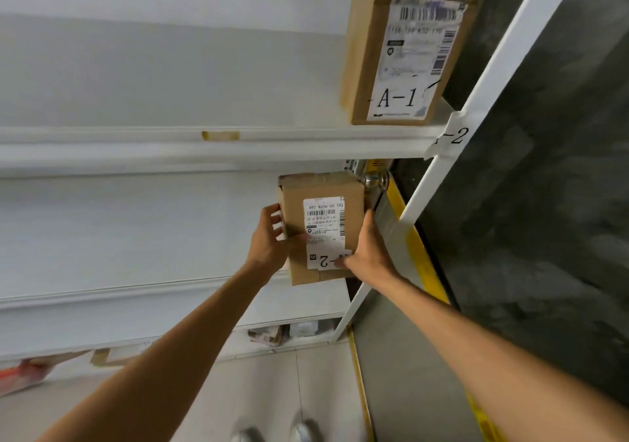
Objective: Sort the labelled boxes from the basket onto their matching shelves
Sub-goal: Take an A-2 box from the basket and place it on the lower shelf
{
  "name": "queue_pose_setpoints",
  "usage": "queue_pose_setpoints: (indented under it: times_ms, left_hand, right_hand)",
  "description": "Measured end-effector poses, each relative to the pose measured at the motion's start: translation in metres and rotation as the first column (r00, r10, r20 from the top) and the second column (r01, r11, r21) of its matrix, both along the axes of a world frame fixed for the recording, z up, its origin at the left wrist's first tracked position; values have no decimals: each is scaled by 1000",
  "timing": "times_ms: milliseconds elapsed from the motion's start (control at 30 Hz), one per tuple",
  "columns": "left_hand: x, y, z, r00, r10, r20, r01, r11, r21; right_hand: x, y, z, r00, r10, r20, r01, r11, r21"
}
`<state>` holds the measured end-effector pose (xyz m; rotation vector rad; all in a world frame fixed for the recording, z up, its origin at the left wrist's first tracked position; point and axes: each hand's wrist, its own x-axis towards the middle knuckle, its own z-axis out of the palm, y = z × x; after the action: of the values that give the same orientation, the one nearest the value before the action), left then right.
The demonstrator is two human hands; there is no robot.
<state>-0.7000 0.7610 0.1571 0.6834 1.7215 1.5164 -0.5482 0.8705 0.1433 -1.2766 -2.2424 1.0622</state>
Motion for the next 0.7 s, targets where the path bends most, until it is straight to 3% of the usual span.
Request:
queue_pose_setpoints:
  times_ms: [167,367,433,533,633,700]
  left_hand:
    - [-7,27,-7,994,-4,-112,-5,997,-79]
    - [-6,41,-19,998,-18,-54,10,990,-144]
    - [-6,44,-20,998,-26,-56,18,990,-139]
    - [-5,48,-17,998,-45,-42,39,990,-138]
    - [-4,52,-18,998,-36,-42,29,989,-143]
    - [-4,52,-17,999,-40,-36,34,987,-155]
  right_hand:
    - [-13,16,-1,992,-107,-66,105,994,-41]
    - [-8,20,-1,989,-127,-75,115,983,-142]
    - [-8,17,-1,990,-121,-66,117,991,-66]
    - [-13,10,1,994,-96,-60,107,972,207]
    - [-19,8,6,990,12,142,-81,865,495]
    - [-20,5,9,949,48,310,-216,817,534]
